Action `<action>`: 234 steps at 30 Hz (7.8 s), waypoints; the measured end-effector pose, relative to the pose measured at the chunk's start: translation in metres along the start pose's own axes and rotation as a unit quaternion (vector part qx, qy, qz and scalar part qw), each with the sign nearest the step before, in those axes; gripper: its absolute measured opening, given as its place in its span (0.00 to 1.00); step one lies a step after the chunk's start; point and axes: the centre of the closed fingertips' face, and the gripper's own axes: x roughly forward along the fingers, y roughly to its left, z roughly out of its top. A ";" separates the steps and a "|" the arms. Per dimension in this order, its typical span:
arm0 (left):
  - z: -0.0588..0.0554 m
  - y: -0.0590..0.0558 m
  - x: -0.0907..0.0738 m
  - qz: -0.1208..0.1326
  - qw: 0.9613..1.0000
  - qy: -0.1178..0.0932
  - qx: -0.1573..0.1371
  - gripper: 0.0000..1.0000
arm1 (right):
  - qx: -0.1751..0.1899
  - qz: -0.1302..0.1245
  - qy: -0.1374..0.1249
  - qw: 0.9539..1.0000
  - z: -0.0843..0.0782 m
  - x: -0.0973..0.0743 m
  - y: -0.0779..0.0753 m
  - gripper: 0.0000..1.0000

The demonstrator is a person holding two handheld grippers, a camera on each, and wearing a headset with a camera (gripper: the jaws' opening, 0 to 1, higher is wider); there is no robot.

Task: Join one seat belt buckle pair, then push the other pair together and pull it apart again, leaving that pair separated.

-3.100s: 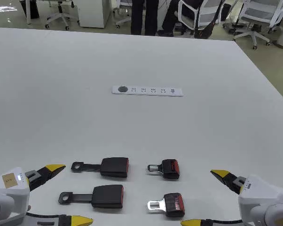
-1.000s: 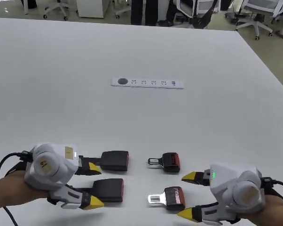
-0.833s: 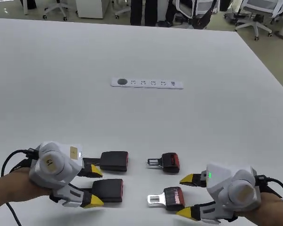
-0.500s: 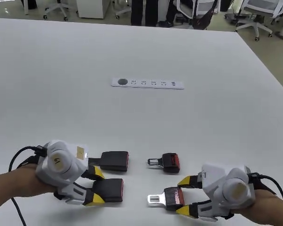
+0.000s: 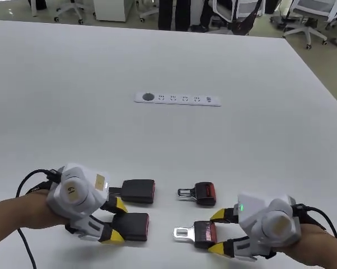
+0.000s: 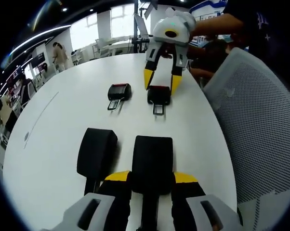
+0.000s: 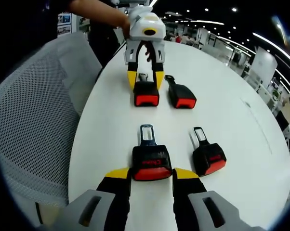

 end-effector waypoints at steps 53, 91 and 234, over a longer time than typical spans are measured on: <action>-0.005 -0.002 0.006 -0.012 1.000 0.026 0.008 0.33 | -0.009 0.022 0.003 1.000 0.043 0.035 0.000 0.30; -0.008 0.001 0.006 -0.007 1.000 0.024 -0.004 0.33 | 0.004 0.029 -0.008 1.000 0.054 0.040 0.006 0.30; 0.001 0.023 -0.034 0.026 0.999 0.043 -0.005 0.48 | -0.006 -0.008 -0.014 1.000 0.051 0.008 -0.024 0.44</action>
